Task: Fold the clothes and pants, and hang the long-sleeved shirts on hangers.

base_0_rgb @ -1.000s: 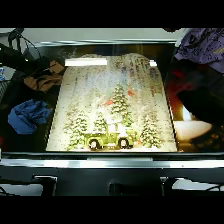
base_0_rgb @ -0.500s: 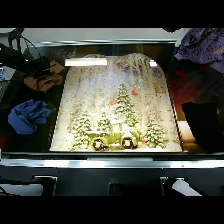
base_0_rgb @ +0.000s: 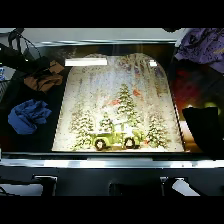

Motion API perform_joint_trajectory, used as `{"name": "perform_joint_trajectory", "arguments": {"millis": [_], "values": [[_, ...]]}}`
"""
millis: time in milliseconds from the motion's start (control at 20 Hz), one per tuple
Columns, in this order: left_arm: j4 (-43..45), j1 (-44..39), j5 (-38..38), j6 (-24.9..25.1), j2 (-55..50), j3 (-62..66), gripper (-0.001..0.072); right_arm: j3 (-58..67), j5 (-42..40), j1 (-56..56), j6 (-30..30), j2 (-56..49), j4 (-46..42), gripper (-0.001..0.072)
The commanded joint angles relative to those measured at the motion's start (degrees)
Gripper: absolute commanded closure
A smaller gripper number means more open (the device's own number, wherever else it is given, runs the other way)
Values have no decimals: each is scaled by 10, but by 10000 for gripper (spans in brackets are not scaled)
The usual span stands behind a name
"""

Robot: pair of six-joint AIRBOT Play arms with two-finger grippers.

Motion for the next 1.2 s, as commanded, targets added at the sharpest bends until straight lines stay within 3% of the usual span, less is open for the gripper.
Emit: {"name": "perform_joint_trajectory", "arguments": {"millis": [0,250,400,600,700,900,1150], "values": [[0,0,0,0,0,0,686,-1,5,0,-13,0,-11,579],[0,0,0,0,0,0,686,11,36,0,-38,1,-59,346],[0,0,0,0,0,0,686,68,6,2,-59,1,-12,350],[0,5,0,2,0,0,686,124,-86,53,-189,1,183,378],[0,14,0,2,1,0,686,125,-104,141,-230,1,215,439],[0,23,-33,37,11,-9,687,125,-122,359,-233,1,217,646],[1,22,18,41,96,-153,687,125,-126,565,-228,1,217,645]]}}
